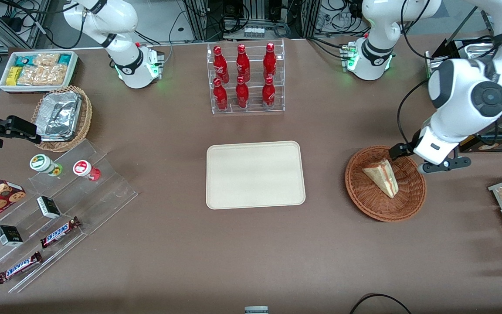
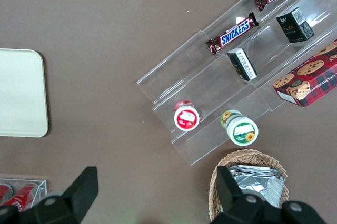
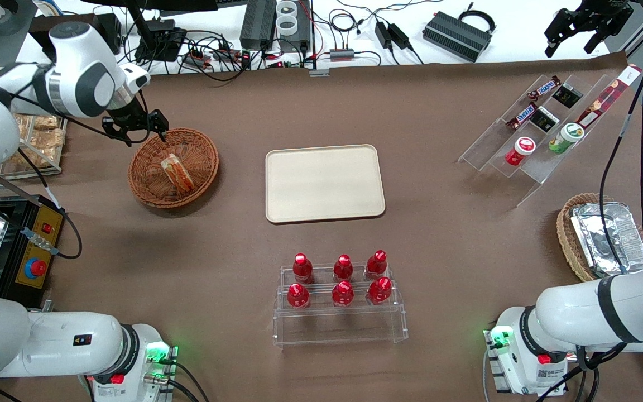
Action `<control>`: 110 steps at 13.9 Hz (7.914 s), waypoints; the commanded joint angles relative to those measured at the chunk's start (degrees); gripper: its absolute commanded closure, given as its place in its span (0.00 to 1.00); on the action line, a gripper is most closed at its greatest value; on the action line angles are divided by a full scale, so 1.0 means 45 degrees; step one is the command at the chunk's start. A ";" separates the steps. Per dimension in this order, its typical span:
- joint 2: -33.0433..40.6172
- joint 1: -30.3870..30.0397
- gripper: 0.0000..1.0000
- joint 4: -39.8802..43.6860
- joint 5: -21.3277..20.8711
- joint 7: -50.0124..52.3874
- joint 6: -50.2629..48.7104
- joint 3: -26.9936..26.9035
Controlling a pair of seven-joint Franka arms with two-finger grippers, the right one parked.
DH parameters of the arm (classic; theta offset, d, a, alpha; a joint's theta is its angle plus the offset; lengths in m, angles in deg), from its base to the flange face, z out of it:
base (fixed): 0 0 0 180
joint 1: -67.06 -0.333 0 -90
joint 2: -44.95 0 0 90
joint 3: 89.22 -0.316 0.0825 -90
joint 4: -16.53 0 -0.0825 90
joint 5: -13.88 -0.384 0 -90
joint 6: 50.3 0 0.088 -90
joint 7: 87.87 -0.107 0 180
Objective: Place sandwich from basket to tray
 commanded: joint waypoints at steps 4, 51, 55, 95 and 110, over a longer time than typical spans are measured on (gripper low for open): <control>-0.0492 0.0120 0.00 -0.0460 -0.0085 0.4326 0.1584 0.0082; -0.6991 0.7227 1.00 0.7659 0.0013 0.5205 -0.0953 0.0454; -0.8868 0.8361 1.00 0.9517 -0.0123 0.6260 -0.0992 0.0434; -0.8971 0.9105 0.00 1.3035 -0.0515 0.6772 -0.4817 0.0298; -0.3663 0.4773 0.00 0.8571 -0.0378 0.1854 -0.5721 0.0063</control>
